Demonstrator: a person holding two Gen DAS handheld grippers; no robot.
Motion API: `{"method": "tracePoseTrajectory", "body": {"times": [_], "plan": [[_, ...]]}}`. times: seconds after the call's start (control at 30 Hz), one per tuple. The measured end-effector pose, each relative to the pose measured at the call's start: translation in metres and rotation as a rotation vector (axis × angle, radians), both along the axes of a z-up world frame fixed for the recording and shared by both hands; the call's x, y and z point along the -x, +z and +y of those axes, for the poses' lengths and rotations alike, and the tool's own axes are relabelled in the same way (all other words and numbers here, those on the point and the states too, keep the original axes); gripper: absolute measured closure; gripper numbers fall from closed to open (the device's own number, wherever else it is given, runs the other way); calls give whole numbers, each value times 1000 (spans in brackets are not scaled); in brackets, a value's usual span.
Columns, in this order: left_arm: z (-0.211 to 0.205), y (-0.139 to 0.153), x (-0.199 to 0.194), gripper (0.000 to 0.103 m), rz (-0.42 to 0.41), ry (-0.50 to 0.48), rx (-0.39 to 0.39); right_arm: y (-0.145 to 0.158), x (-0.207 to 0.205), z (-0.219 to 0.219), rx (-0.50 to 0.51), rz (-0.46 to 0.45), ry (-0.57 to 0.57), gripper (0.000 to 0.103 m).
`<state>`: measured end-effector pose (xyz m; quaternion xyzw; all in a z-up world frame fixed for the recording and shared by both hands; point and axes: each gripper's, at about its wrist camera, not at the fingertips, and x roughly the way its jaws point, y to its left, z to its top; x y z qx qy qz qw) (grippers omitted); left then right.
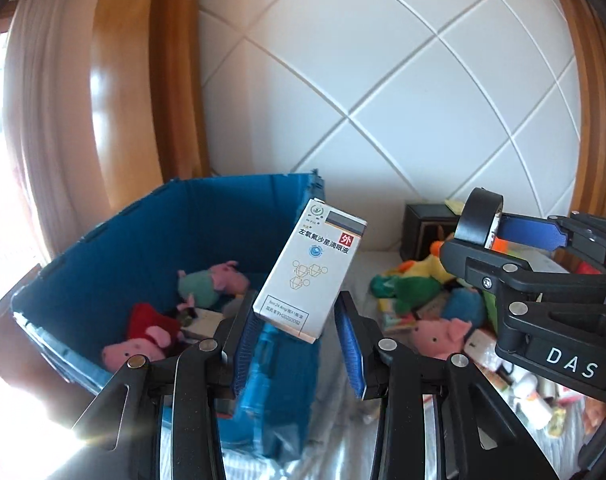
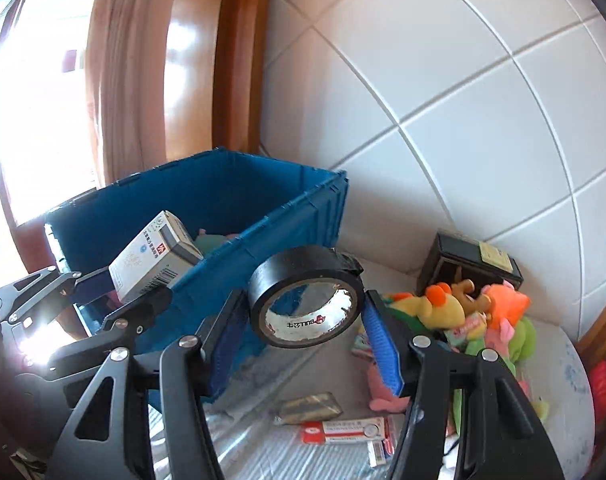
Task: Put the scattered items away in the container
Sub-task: 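Carry the white medicine box and black tape roll over the crate, then open both tools to drop the box and tape roll into the crate, then move both open tools back to the pile on the bed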
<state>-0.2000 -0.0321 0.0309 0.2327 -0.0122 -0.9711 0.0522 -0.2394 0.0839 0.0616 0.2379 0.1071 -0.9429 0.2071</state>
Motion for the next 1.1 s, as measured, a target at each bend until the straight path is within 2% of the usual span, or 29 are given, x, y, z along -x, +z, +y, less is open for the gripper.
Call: {"method": "tracePoseTrajectory", "body": {"times": [0.3,0.53,0.67,0.7,0.77,0.8,0.83,0.9,0.97,1.0,1.1], "plan": [[-106,6,9,66,6,168,9,8,15,-102,5,17,123,45],[-153,-4,18,65,-20,193,-9,0,27,-146,-20,5,144,45],[-163,-8,23,63,-25,190,-23,-2,31,-155,-29,9,128,45],[-166,-9,24,60,-26,190,-26,-2,32,-156,-30,9,124,45],[-171,-11,26,48,-28,188,-33,-2,33,-158,-33,12,114,45],[-174,-12,27,36,-30,187,-37,-2,33,-159,-35,14,109,45],[-176,-12,28,28,-31,187,-40,-3,34,-160,-37,14,103,45],[-176,-12,27,22,-23,184,-39,-3,35,-161,-37,13,96,45],[-177,-11,26,21,-22,182,-43,-3,35,-162,-38,18,85,34],[-177,-11,25,19,-23,183,-43,-3,34,-162,-39,21,78,23],[-178,-12,24,17,-30,186,-44,0,33,-161,-36,31,67,13]]}}
